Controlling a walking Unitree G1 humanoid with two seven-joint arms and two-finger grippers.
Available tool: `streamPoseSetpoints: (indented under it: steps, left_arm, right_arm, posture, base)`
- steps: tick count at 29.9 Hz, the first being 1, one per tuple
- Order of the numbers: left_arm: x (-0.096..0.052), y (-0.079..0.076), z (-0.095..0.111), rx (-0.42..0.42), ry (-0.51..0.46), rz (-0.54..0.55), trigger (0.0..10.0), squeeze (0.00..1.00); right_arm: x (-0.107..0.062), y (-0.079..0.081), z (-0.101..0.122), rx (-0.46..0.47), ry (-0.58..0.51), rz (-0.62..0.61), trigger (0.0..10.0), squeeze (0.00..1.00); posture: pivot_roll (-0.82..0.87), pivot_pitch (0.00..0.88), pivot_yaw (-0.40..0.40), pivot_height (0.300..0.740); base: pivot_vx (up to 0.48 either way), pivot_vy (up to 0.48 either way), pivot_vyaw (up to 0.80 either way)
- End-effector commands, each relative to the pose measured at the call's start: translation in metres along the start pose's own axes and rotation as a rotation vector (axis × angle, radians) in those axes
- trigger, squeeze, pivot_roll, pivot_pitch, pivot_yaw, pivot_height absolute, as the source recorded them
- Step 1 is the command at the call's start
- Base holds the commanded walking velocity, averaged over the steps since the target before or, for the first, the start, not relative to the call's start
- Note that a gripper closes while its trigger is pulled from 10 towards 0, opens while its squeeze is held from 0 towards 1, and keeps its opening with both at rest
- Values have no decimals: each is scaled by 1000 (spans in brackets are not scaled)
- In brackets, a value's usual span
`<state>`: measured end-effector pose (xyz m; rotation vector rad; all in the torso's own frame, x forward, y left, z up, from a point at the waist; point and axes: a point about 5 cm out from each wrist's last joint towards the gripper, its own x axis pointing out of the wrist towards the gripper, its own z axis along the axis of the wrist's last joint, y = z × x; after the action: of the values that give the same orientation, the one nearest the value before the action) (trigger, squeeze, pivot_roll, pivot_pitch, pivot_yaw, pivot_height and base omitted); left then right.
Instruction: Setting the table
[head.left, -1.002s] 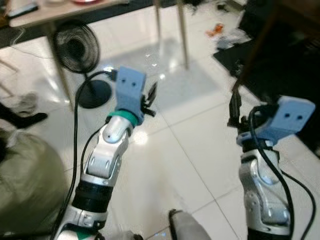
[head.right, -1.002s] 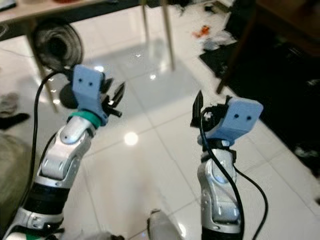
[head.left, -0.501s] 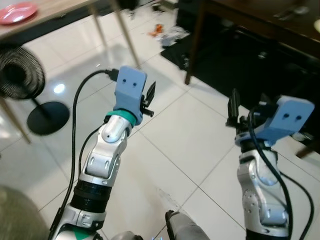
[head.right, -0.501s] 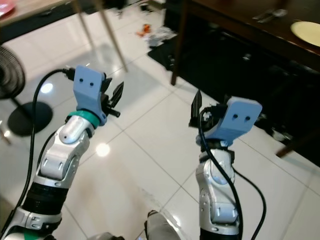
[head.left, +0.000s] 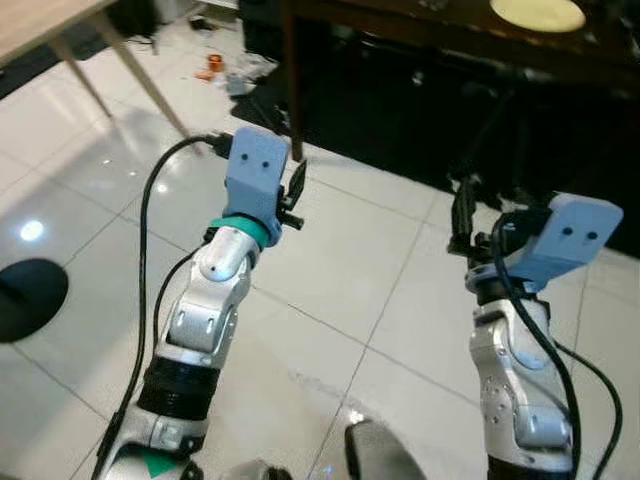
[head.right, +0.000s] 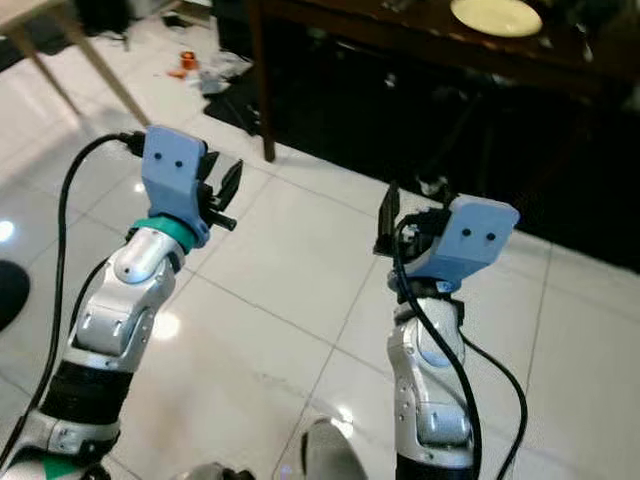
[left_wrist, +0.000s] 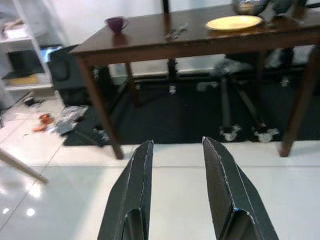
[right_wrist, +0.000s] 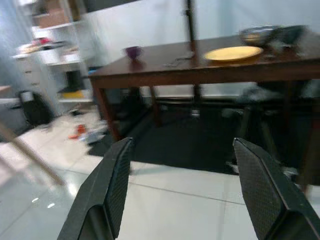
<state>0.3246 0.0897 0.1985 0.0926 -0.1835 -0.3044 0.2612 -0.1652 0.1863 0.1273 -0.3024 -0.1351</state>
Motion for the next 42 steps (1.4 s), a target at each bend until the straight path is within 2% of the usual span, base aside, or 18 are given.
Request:
streamPoseSetpoints:
  steps: [1,12,17,25,33,37,39,42]
  left_arm:
    - [-1,0,-3,12,13,5,10000,0]
    - [1,3,-2,26,7,22,10000,0]
    - [3,8,-5,50,24,62,10000,0]
    - [4,8,-4,51,21,65,10000,0]
    - [2,8,-1,34,-16,67,10000,0]
    - [-4,12,-2,81,-59,51,10000,0]
    - [-5,13,-2,93,-64,49,10000,0]
    - [-9,25,0,126,-80,89,10000,0]
  right_arm:
    - [-1,-1,-2,3,10,-11,10000,0]
    - [1,-1,-2,0,5,-9,10000,0]
    - [2,2,0,-5,-7,8,10000,0]
    - [2,3,0,-15,-12,20,10000,0]
    - [6,12,0,-82,-13,128,10000,0]
    - [9,20,-7,-105,29,264,10000,0]
    - [9,21,-8,-108,33,279,10000,0]
    - [16,24,-11,-101,46,312,10000,0]
  posture:
    - [-147,31,117,740]
    - [-146,23,120,740]
    - [-146,17,119,740]
    - [-147,10,119,740]
    - [-130,9,92,740]
    - [-121,14,81,740]
    - [-121,14,81,740]
    - [-81,10,44,740]
  base:
    - [0,0,-800]
    - [0,0,-800]
    - [458,0,0]
    - [458,0,0]
    - [458,0,0]
    - [456,0,0]
    - [454,0,0]
    - [432,0,0]
